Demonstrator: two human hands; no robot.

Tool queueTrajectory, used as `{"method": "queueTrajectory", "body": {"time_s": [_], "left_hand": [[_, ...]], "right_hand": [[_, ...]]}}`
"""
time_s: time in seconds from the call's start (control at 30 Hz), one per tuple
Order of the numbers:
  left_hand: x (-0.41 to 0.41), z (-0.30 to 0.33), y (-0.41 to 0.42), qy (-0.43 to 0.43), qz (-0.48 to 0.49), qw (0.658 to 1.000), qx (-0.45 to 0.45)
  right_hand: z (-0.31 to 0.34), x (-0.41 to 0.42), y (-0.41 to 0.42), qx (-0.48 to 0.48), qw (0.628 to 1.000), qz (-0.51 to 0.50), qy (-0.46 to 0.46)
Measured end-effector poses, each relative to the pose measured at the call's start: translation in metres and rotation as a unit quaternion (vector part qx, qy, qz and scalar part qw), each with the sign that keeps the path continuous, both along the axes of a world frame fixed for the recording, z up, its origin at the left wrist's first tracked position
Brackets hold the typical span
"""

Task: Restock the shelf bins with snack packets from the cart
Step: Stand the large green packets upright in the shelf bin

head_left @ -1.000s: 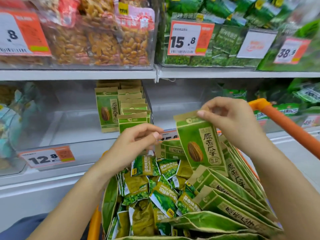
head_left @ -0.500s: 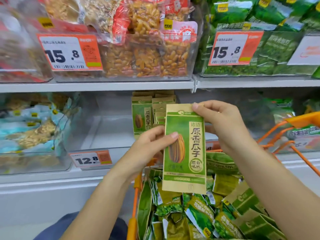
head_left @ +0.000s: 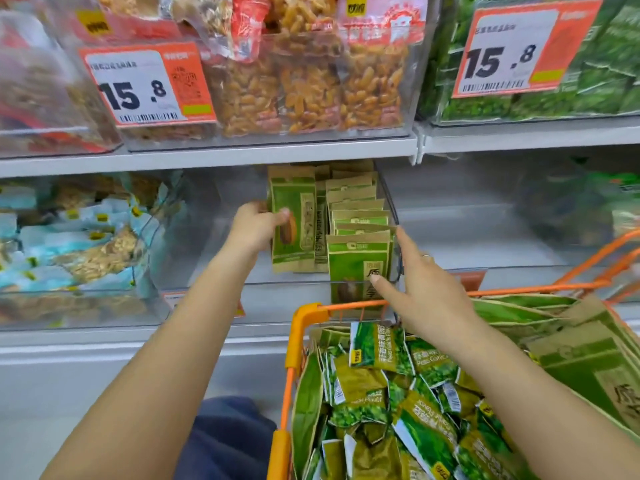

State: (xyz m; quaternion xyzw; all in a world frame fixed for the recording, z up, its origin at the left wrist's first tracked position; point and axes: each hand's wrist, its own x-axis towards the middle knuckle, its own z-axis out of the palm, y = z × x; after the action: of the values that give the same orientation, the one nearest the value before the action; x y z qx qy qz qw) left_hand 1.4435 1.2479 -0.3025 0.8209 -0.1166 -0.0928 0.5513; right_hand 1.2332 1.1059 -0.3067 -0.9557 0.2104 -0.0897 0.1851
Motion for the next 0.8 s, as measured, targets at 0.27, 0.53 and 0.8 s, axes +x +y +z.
{"method": "queueTrajectory", "body": {"time_s": [0.27, 0.53, 0.8], "left_hand": [[0.024, -0.044, -0.027, 0.09, -0.041, 0.986, 0.136], [0.035, -0.038, -0.032, -0.059, -0.011, 0.991, 0.119], [0.044, -0.06, -0.032, -0.105, -0.074, 0.961, 0.243]], "right_hand": [[0.002, -0.004, -0.003, 0.007, 1.0, 0.014, -0.004], [0.004, -0.004, -0.003, 0.005, 1.0, 0.015, -0.009], [0.004, -0.004, -0.002, 0.002, 1.0, 0.013, -0.012]]}}
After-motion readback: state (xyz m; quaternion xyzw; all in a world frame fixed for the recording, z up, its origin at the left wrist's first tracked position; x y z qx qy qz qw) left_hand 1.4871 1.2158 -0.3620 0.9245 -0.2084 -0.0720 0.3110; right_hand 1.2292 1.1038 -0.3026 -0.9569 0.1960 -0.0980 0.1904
